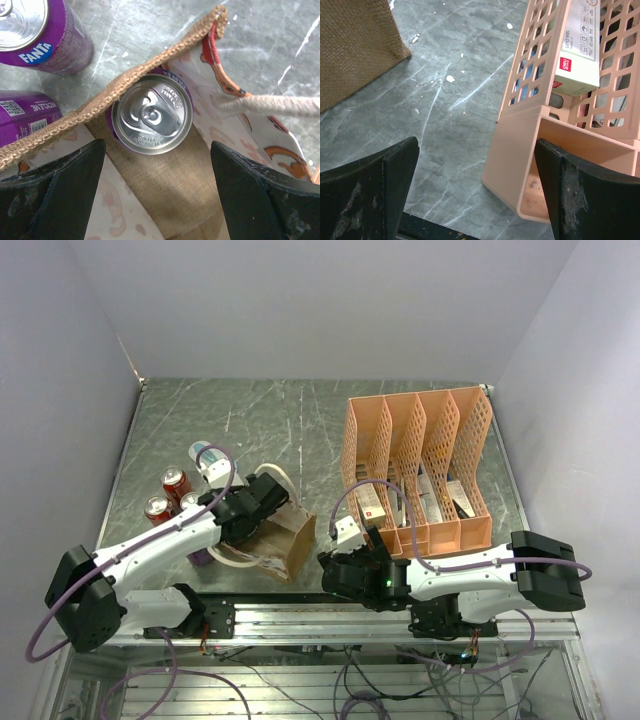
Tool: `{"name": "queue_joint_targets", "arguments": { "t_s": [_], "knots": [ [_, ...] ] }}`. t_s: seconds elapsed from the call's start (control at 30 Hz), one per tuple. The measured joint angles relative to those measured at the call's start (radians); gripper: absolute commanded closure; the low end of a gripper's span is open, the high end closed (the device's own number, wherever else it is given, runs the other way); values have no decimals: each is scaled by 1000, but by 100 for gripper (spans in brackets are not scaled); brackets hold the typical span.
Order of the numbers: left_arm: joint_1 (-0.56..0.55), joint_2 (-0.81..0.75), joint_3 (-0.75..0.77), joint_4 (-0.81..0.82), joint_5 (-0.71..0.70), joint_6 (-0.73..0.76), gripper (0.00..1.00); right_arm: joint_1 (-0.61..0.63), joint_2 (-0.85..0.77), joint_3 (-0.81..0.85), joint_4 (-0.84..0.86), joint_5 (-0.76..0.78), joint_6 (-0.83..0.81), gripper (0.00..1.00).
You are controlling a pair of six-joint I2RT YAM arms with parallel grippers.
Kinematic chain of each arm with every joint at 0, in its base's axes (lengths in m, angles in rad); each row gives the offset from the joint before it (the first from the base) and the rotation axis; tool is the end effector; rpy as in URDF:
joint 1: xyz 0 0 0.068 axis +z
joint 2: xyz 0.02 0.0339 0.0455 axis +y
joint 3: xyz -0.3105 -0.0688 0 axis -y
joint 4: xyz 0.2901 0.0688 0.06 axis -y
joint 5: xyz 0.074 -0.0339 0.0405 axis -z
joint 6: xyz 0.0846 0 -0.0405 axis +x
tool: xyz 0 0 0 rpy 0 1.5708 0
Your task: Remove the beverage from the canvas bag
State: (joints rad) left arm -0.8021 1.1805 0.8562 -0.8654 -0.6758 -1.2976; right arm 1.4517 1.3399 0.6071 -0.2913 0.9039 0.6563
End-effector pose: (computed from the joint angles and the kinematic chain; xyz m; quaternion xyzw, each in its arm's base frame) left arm 0.2105 -0.1415 0.2351 -0.2880 0.8827 0.0070 0.3713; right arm 0.0981 0.2606 0.1584 -0.2268 0.8443 0.0034 0.4856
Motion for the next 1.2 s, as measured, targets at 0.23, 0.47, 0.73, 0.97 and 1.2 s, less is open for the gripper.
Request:
{"name": "queue_joint_targets", "arguments": {
  "t_s": [0.23, 0.47, 0.73, 0.97, 1.2],
  "knots": [
    [0, 67, 1, -19, -80, -111, 4, 3, 0, 2, -6, 2, 2, 0],
    [5, 106, 5, -18, -122, -155, 3, 5, 19, 12, -14, 9, 2, 0],
    [31, 190, 9, 5, -143, -170, 1, 9, 45, 28, -24, 18, 3, 0],
    [79, 252, 18, 34, -137, -169, 0, 13, 67, 39, -33, 32, 10, 0],
    [126, 263, -1, 100, -99, -159, 11, 16, 74, 47, -43, 37, 19, 0]
  ]
}}
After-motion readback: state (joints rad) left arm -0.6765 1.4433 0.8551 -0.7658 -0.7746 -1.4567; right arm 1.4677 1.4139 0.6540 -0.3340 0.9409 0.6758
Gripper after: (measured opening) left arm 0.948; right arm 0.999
